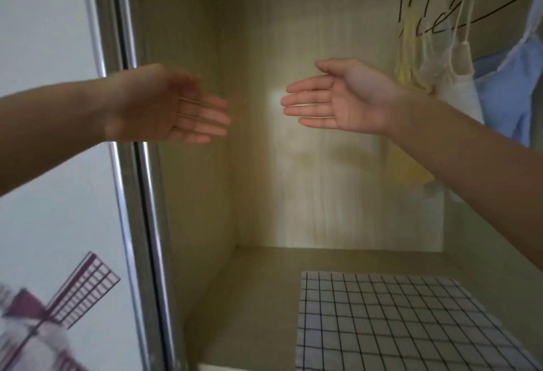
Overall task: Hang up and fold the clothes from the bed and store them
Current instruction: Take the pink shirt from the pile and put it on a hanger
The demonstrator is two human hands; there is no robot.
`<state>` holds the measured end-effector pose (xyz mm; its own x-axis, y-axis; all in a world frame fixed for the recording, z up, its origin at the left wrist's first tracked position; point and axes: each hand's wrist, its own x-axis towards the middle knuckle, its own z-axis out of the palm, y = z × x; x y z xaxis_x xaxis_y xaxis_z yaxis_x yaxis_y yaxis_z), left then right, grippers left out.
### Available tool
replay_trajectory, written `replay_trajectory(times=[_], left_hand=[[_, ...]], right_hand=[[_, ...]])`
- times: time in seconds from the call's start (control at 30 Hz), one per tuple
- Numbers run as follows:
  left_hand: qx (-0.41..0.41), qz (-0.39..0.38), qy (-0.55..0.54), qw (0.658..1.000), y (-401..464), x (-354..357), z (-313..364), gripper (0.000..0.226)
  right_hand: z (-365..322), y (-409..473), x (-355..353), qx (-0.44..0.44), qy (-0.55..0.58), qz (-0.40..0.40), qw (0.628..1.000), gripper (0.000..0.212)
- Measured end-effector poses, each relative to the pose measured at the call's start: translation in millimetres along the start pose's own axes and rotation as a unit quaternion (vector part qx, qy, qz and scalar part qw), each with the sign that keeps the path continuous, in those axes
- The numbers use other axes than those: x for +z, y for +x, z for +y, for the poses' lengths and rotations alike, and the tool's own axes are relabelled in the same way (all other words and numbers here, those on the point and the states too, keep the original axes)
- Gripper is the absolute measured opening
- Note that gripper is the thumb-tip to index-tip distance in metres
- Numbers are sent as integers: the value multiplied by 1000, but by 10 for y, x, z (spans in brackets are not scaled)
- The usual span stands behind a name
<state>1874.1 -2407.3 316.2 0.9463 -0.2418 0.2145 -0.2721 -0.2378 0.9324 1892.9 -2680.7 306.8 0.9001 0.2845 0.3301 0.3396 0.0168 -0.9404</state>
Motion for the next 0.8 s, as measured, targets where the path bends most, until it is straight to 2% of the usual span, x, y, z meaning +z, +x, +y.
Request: replay_trajectory(times=[0.1, 0.27, 0.53, 0.8], left_hand=[[-16, 44, -30, 998, -397, -250, -195, 48], [-50, 115, -61, 990, -1021, -599, -520, 43], [-90, 250, -87, 960, -1878, -1032, -779, 44], [-106, 386, -66, 914, -2594, -1288, -937, 46]], right_hand=[[170, -6, 330, 15, 49, -62, 997, 49], [420, 4, 901, 21, 100, -156, 982, 53], [677, 139, 1848, 33, 114, -267, 956, 49], [895, 327, 3010, 63, 159, -406, 897, 47]])
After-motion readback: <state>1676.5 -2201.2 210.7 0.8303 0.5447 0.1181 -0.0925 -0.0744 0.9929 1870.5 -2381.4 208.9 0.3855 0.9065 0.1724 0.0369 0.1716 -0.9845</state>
